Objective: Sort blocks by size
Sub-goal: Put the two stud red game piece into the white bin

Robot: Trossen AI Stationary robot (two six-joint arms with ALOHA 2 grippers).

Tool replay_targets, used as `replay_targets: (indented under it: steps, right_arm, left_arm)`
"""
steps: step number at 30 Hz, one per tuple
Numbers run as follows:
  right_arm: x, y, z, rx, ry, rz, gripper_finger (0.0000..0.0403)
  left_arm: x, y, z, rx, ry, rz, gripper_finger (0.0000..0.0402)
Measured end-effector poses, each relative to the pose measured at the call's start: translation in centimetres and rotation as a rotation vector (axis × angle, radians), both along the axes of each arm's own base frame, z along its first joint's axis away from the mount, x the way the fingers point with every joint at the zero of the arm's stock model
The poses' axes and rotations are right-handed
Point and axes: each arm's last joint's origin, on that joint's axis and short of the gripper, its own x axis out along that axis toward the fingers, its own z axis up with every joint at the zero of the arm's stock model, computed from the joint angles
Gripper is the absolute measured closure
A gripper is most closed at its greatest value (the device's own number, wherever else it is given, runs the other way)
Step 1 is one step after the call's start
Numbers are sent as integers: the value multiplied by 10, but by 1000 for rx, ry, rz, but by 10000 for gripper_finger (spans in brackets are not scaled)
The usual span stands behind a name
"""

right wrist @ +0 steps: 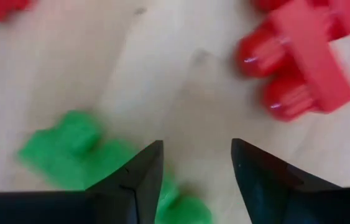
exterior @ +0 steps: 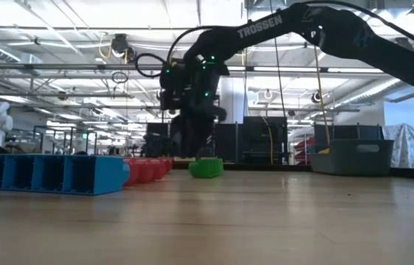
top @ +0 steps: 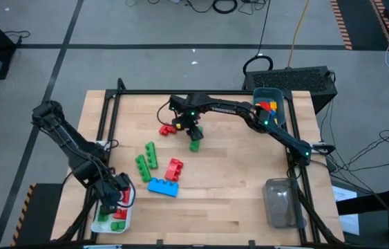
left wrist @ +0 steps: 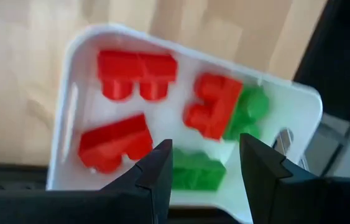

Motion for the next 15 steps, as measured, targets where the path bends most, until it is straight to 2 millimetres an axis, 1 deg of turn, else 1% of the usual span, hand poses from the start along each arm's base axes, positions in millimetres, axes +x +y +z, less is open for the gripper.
replay_targets:
  steps: [3, 7, 10, 12, 15]
  right_arm:
    - [-5, 3, 9, 61, 36, -8, 243]
    - [-7, 0, 22, 48, 5, 7, 254]
    - [-10, -5, 31, 29, -11, -36, 254]
    - [-14, -12, 40, 51, -26, -79, 254]
    - [-23, -21, 60, 111, -73, -140, 255]
  left_arm:
    - [3, 3, 0, 12, -22, -3, 264]
    - [11, 11, 1, 51, -86, -26, 265]
    - [17, 23, 4, 150, -201, 7, 265]
    - [20, 33, 8, 225, -272, 41, 265]
    - [24, 50, 13, 368, -376, 104, 265]
